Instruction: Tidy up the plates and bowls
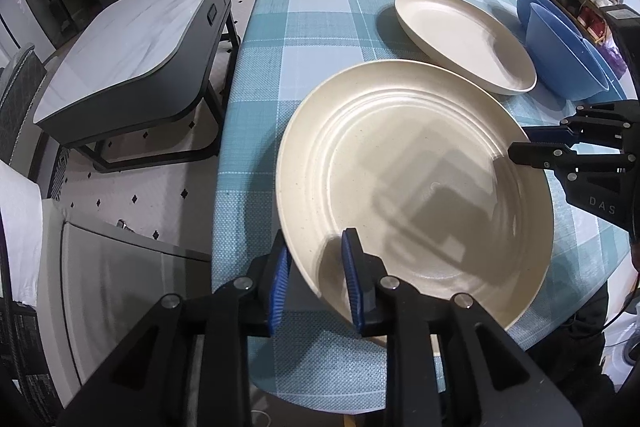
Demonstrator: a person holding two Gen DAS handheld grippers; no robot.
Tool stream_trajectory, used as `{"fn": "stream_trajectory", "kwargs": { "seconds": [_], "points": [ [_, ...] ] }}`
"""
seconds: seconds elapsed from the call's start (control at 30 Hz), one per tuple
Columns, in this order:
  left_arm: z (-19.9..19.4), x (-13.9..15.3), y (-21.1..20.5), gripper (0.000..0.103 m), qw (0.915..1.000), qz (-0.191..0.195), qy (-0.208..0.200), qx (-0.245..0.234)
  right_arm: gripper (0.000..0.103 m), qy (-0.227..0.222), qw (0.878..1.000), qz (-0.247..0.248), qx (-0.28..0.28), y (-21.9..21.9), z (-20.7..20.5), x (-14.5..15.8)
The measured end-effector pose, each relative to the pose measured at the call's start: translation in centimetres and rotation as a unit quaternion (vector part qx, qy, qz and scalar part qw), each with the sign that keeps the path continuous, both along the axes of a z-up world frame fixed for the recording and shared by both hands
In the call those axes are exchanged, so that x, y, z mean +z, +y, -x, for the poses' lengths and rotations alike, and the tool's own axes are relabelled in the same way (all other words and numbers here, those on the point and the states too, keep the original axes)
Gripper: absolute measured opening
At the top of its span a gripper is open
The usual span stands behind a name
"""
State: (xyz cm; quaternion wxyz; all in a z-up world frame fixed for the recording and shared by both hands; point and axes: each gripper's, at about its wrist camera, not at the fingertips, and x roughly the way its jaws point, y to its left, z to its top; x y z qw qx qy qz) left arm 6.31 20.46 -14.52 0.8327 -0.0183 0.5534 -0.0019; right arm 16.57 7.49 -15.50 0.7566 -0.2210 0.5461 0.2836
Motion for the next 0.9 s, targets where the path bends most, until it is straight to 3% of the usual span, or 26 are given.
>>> {"fn": "stream_trajectory", "kwargs": {
  "seconds": [0.23, 0.37, 0.63, 0.9],
  "points": [
    [0.1, 0.0, 0.2, 0.030, 0.9999, 0.014, 0.001, 0.002, 0.017, -0.017, 1.000, -0.015, -0.011, -0.4, 0.1, 0.9],
    [0.4, 0.2, 0.1, 0.030, 0.9998, 0.016, -0.006, 0.011, 0.033, -0.049, 0.997, -0.042, -0.032, -1.4, 0.1, 2.7],
    [2.0, 3.7, -0.2, 0.031, 0.9958, 0.006, -0.080, 0.043, 0.051, -0.107, 0.985, -0.121, -0.066, -4.9, 1.4, 7.1],
    [2.9, 7.4, -3.3, 0.041, 0.9884, -0.009, -0.148, 0.032, 0.053, -0.146, 0.965, -0.184, -0.115, -8.5, 3.5, 9.9]
  ]
}}
